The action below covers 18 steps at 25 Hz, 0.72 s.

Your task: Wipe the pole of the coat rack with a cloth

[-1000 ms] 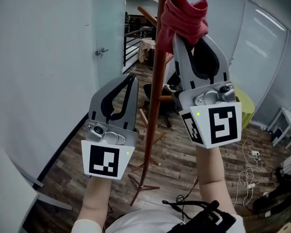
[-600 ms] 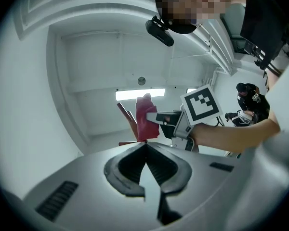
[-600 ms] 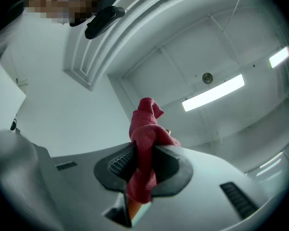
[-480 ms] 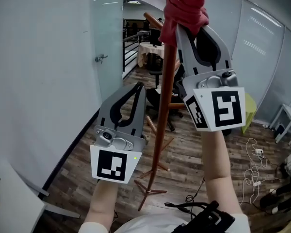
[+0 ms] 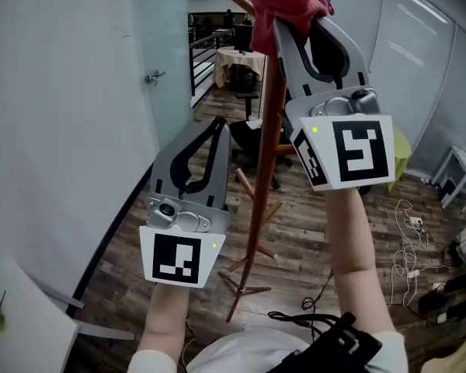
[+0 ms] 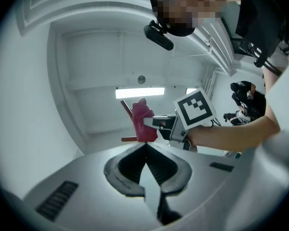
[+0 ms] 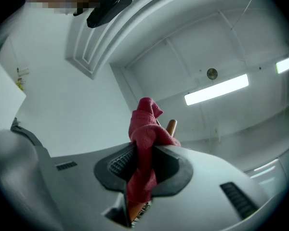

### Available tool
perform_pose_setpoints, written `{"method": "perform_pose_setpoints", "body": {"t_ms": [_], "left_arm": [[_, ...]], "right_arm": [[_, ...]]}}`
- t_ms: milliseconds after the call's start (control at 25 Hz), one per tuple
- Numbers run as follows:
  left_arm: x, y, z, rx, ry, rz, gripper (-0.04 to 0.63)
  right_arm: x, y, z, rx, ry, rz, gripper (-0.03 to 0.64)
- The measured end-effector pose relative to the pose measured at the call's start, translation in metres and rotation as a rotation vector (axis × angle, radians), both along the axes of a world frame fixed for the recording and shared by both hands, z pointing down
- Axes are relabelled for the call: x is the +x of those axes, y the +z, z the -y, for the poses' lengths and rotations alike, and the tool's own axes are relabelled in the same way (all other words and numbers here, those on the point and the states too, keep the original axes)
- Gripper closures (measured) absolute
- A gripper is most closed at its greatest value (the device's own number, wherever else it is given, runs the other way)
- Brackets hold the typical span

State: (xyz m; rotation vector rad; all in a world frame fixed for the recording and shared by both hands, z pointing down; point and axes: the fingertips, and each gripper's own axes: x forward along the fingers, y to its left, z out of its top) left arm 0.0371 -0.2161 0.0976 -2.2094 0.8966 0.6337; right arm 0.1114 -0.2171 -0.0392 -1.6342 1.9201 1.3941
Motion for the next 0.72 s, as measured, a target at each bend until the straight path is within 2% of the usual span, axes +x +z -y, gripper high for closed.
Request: {"method": "perform_pose_setpoints", "body": {"t_ms": [720], "left_arm": [[-0.002,0.007,0.013,-0.012,-0.01,0.027,0.583]], "right_arm": [[-0.013,0.012,0.01,-0.013,0.013,-0.028,0.534]]}}
